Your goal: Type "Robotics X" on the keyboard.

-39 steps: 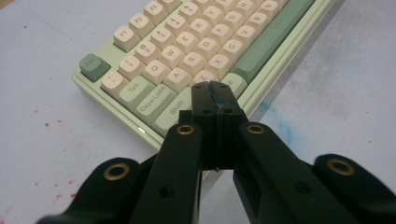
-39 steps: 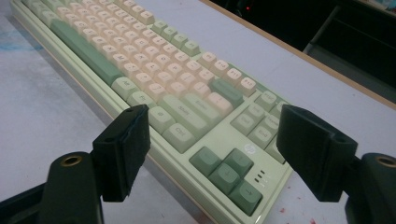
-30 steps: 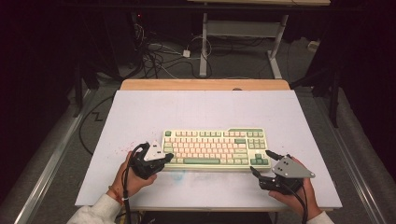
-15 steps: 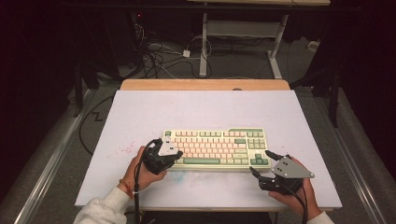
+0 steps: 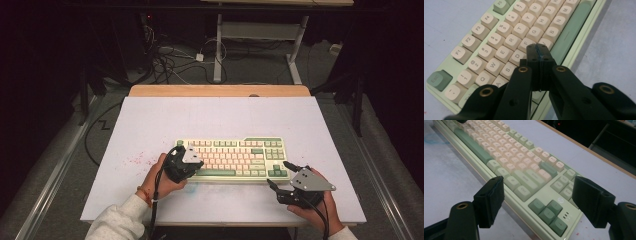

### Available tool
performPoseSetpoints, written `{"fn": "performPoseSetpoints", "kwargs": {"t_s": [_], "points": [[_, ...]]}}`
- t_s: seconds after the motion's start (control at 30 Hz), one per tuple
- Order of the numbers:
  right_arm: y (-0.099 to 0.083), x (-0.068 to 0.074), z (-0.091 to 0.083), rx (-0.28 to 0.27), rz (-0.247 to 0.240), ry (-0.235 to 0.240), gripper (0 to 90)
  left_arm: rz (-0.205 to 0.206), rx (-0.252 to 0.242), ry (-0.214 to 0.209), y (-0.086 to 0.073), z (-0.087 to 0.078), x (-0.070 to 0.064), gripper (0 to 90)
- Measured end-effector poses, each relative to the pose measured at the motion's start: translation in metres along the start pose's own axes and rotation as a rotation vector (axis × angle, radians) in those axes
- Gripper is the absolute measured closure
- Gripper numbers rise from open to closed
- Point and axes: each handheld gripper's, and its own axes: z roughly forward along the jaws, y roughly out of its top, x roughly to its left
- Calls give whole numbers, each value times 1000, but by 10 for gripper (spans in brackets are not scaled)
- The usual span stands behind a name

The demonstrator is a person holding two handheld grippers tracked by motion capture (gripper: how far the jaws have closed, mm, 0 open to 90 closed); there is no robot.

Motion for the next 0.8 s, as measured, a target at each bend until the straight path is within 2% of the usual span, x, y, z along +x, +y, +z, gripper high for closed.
{"fn": "performPoseSetpoints", "kwargs": {"t_s": [0.37, 0.8], "points": [[-1, 0, 0, 4, -1, 4, 260, 25, 22, -7, 10, 13, -3, 873], [-1, 0, 1, 9, -3, 8, 260, 23, 32, -2, 11, 17, -1, 873]]}}
